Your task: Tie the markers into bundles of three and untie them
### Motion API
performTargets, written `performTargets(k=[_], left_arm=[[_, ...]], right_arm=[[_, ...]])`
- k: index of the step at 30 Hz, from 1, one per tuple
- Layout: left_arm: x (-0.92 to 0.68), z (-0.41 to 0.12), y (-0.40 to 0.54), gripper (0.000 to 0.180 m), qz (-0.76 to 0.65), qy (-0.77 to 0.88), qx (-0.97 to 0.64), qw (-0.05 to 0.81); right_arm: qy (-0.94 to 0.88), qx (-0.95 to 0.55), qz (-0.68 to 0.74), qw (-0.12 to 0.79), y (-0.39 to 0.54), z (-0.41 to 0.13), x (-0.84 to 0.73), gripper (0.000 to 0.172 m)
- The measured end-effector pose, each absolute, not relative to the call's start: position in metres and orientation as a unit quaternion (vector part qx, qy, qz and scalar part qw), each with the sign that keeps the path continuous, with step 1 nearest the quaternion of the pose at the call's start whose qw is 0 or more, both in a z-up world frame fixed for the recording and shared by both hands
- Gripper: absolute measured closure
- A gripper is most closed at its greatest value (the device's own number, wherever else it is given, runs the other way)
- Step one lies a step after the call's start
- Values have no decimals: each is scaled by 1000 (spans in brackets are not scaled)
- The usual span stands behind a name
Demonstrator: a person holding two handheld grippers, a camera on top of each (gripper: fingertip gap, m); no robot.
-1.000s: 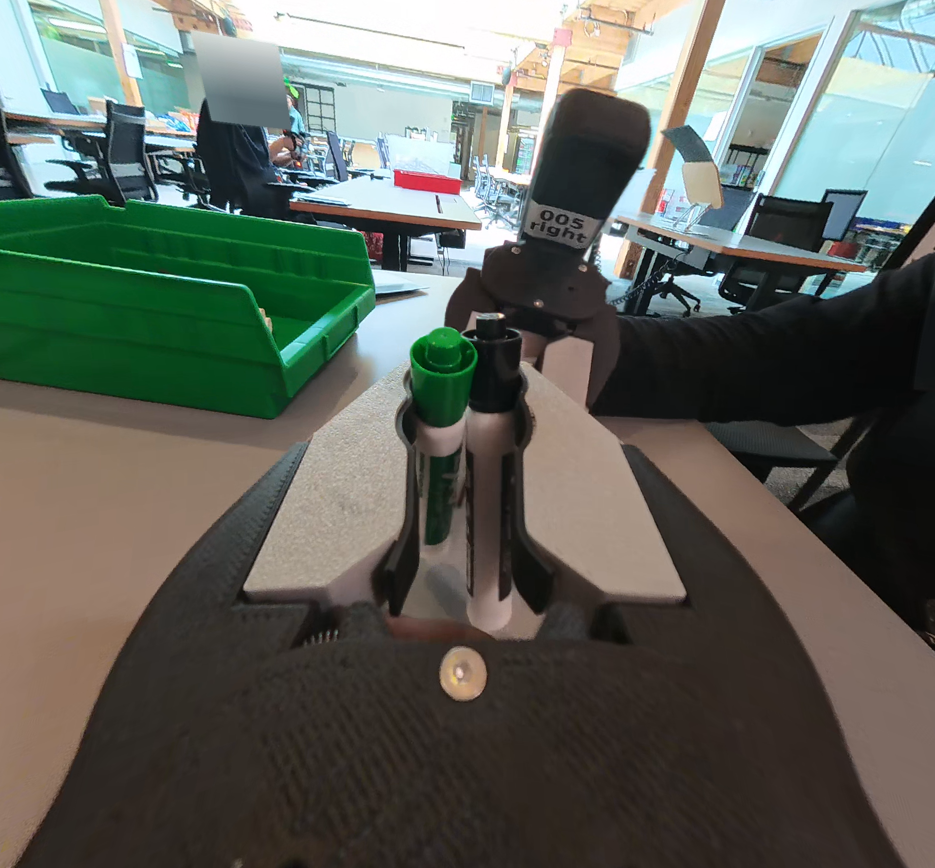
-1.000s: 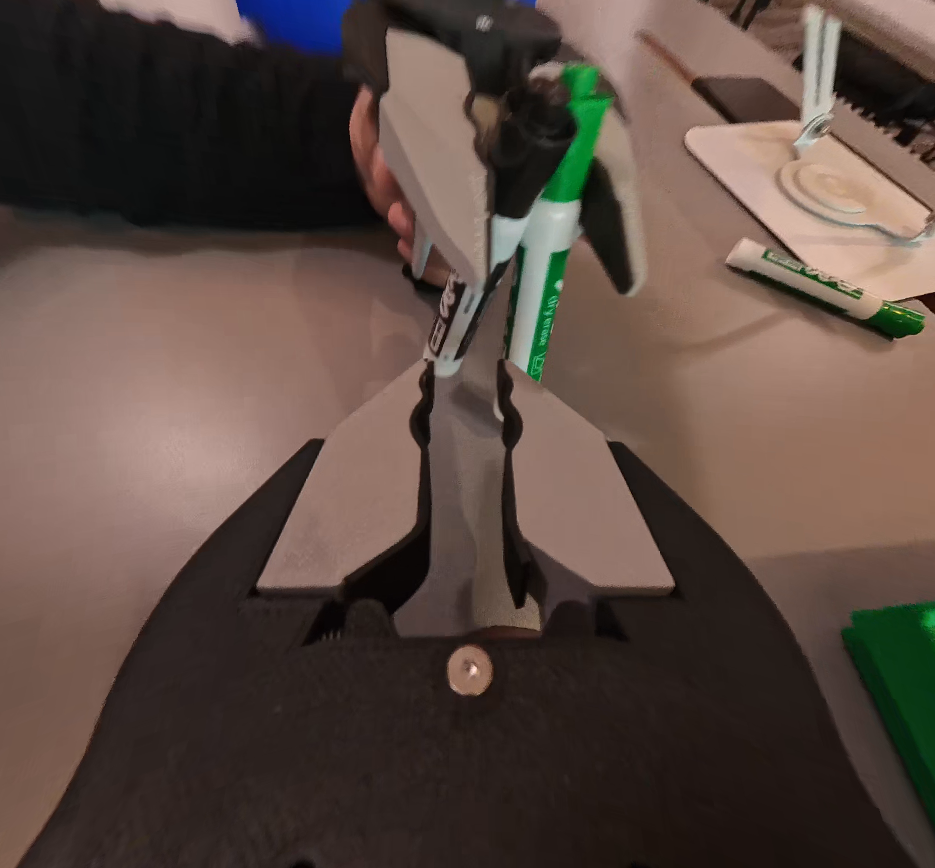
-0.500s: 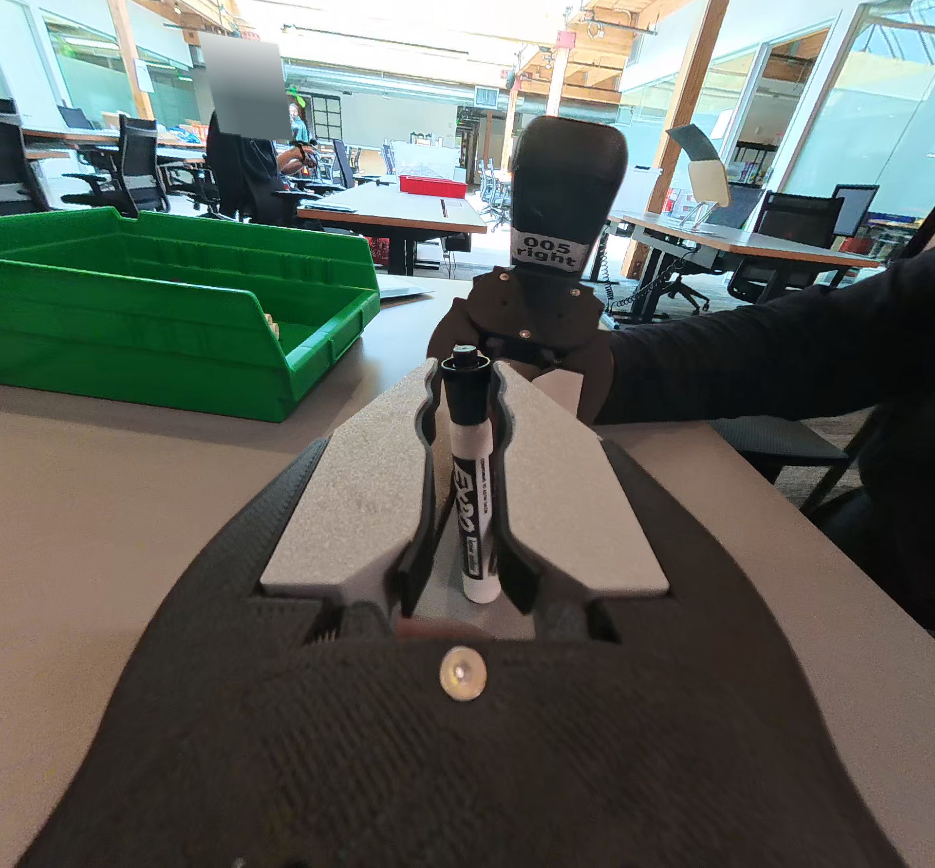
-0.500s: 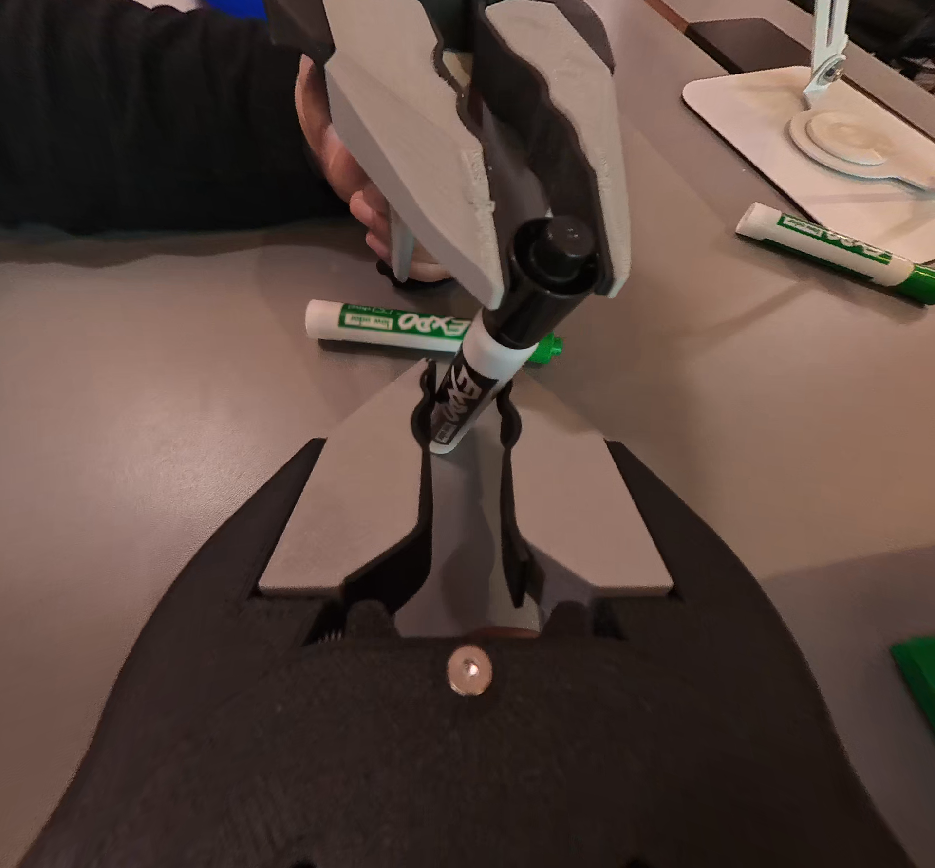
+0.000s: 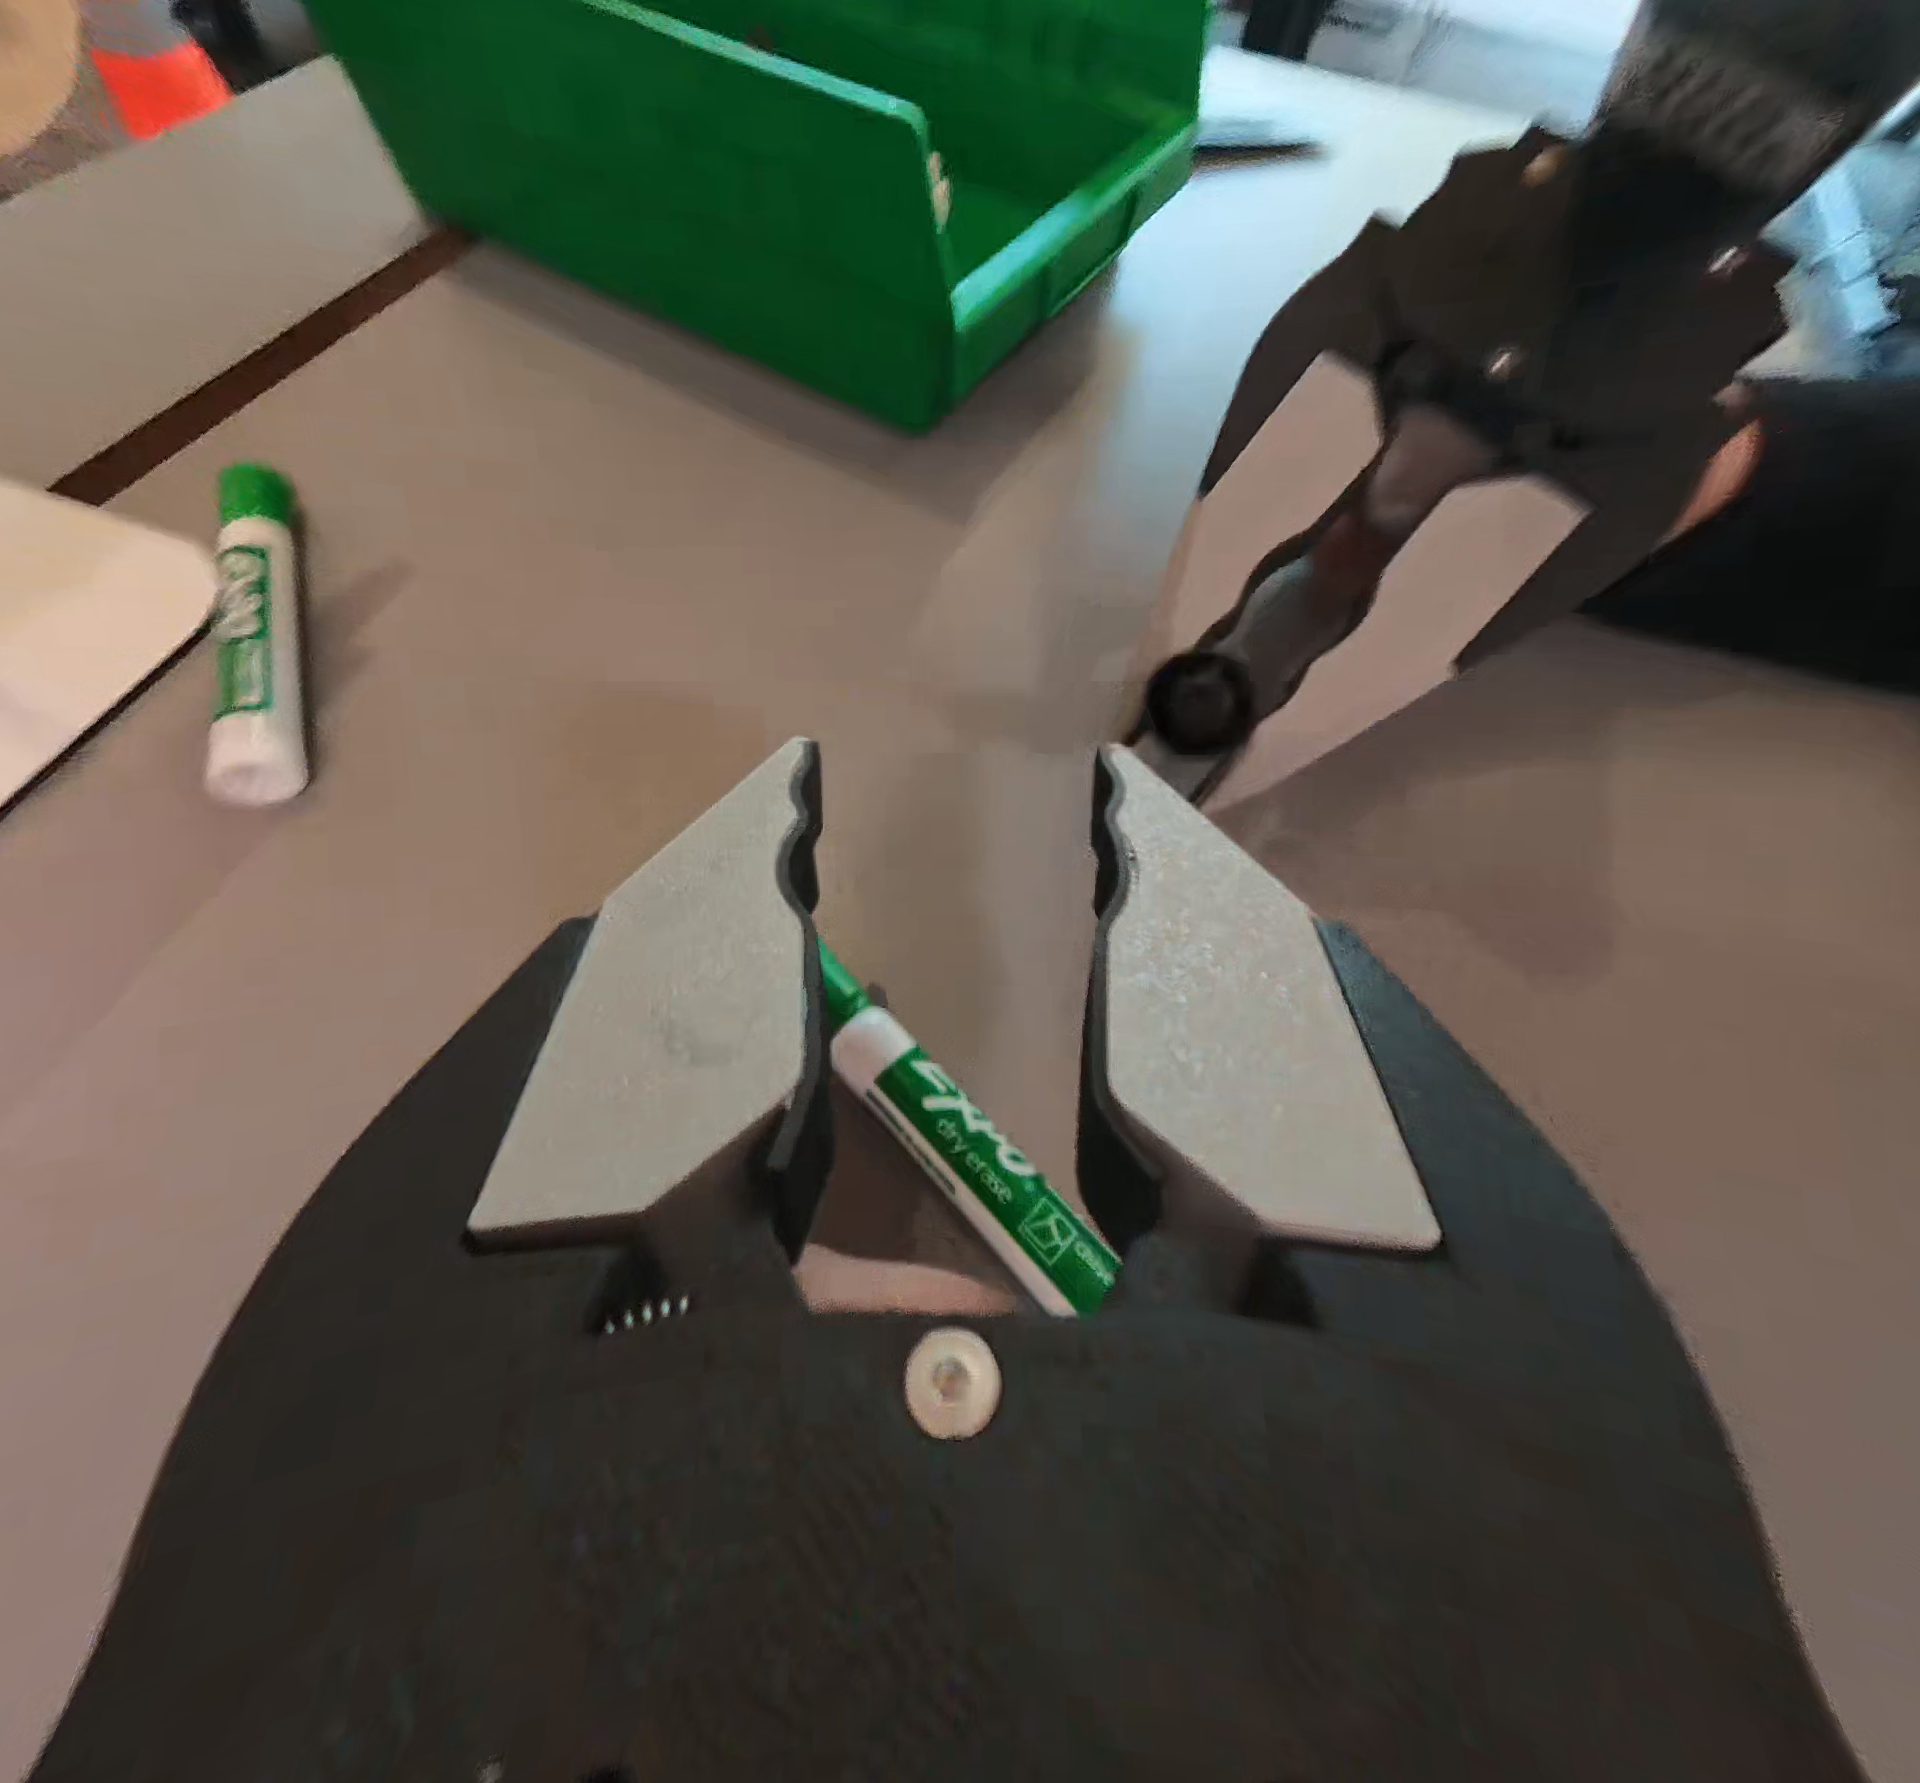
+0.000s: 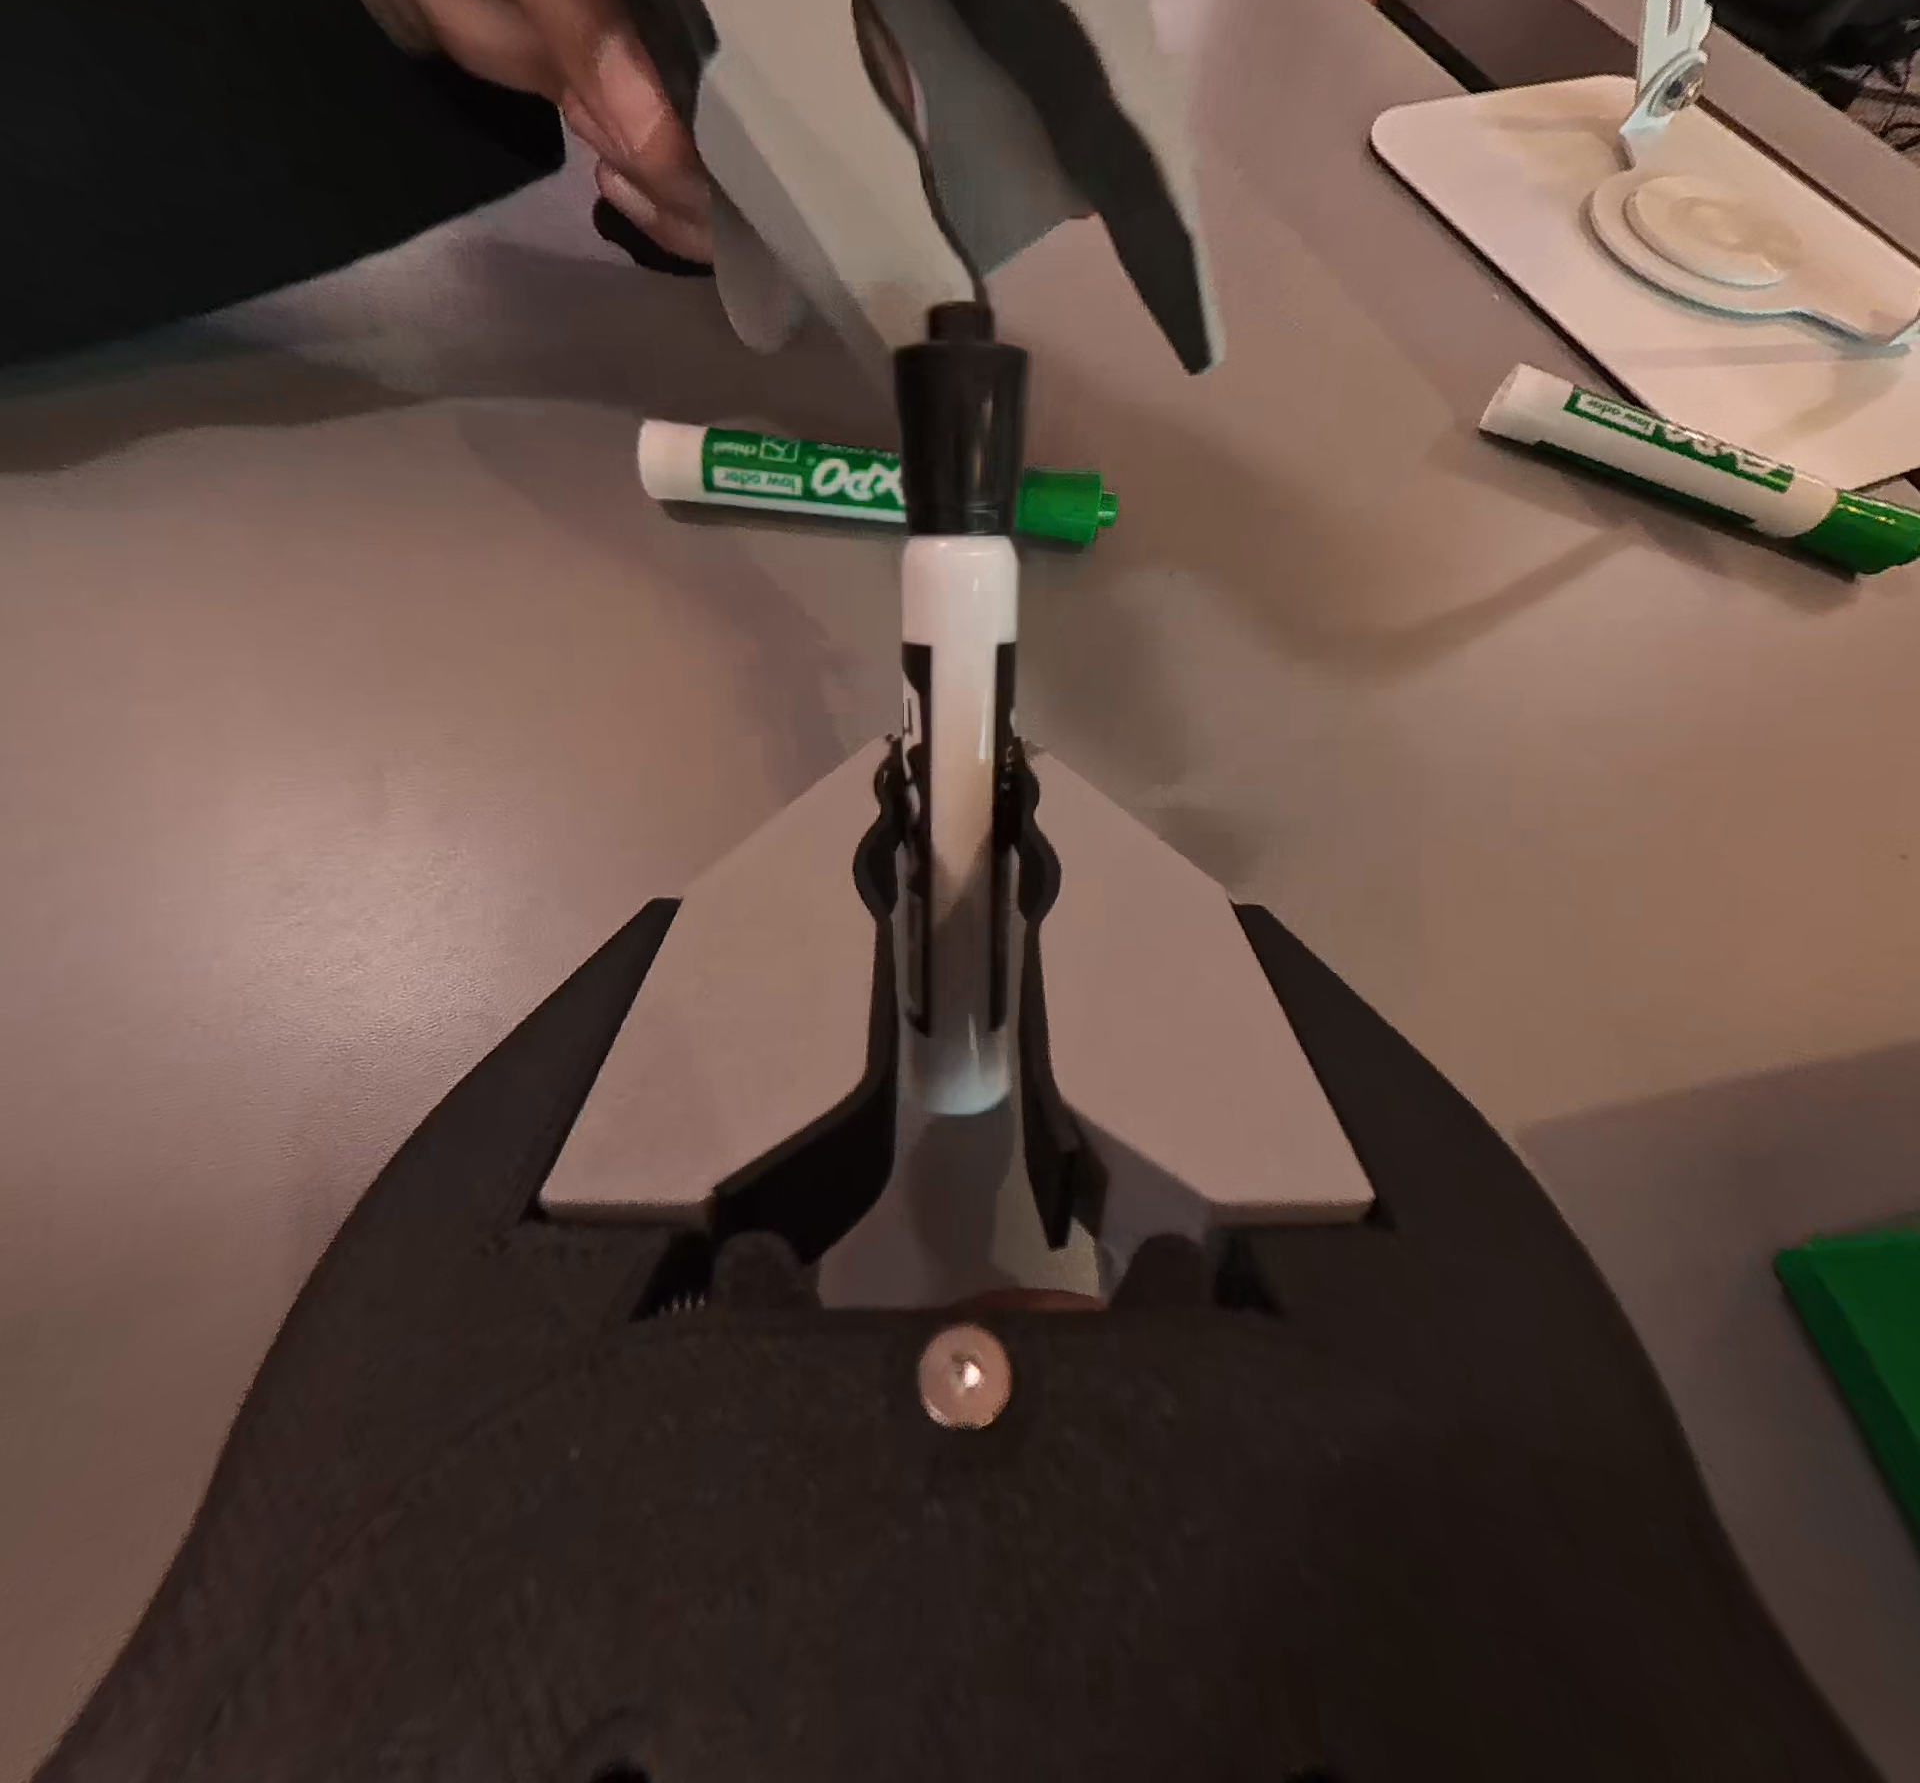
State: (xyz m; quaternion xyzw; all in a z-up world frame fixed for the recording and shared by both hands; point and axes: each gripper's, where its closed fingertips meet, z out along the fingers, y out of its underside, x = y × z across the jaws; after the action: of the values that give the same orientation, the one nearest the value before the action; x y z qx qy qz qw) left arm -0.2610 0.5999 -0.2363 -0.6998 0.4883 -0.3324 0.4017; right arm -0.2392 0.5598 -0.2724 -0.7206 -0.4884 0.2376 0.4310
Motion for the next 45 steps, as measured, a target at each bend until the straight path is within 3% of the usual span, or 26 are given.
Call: performTargets(k=[6,11,15,20,25,29,35,45], left_arm=[[-295,-251,614,130,-287,444,-758,381],[-318,-304,625,128,-175,438,-826,309],[-316,-303,631,163,-155,429,-829,322],[-313,-299,632,164,-130,470,-800,349],[-261,-217,602,164,-289,488,-658,496],[-248,-176,572,165,-438,450,-573,527],[-244,-201,574,165,-435,460,-590,502],[-242,-191,574,165,-418,455,-597,512]], right_arm=[[-460,-726,247,448,567,-265,-229,157],[-443,-722,257,465,570,-258,-228,157],[-444,-720,257,467,570,-257,-229,157],[-448,-703,282,475,564,-250,-235,157],[-443,-665,342,495,554,-230,-243,156],[-423,-652,378,503,554,-220,-242,157],[-420,-656,376,501,556,-222,-237,156],[-435,-650,377,496,552,-225,-243,157]])
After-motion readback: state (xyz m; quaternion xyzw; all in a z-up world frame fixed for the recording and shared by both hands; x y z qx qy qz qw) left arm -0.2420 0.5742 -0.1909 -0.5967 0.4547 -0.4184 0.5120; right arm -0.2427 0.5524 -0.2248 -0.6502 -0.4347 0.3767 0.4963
